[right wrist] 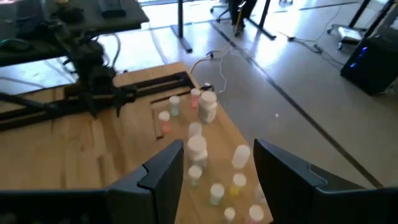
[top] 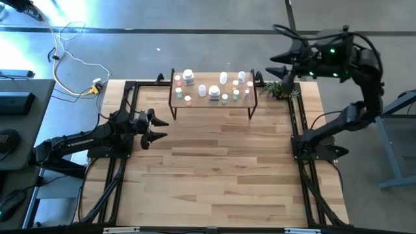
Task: Pick and place medicine bottles onto shelf by color
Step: Return to Home Position
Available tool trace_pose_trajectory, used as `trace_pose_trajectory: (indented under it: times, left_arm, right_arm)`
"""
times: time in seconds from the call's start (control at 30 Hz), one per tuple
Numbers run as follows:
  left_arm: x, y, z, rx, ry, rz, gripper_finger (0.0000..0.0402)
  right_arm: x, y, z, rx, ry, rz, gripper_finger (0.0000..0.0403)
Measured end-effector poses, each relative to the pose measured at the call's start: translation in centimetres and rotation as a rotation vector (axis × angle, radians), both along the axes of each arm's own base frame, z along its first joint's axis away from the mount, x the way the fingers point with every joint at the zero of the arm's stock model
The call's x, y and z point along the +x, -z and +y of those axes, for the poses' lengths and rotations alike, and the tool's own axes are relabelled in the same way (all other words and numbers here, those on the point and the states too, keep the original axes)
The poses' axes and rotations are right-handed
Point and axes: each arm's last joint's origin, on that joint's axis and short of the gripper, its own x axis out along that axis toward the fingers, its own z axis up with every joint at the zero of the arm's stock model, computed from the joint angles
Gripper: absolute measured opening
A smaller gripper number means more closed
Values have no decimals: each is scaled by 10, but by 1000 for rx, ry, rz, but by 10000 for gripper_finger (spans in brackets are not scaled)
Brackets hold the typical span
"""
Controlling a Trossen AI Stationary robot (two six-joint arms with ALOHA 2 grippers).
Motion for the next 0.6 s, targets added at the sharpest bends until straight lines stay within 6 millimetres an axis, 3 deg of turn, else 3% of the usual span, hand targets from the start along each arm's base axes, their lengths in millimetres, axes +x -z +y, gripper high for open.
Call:
trace_pose_trajectory:
  times: [0.4, 0.6]
  left_arm:
    - [-1, 12, -1, -240, -25, 102, 252]
    - [-1, 13, -1, -269, -29, 101, 252]
  right_arm:
    - [-33, 13, 15, -6, 51, 155, 186]
    - [-43, 49, 18, 20, 56, 120, 186]
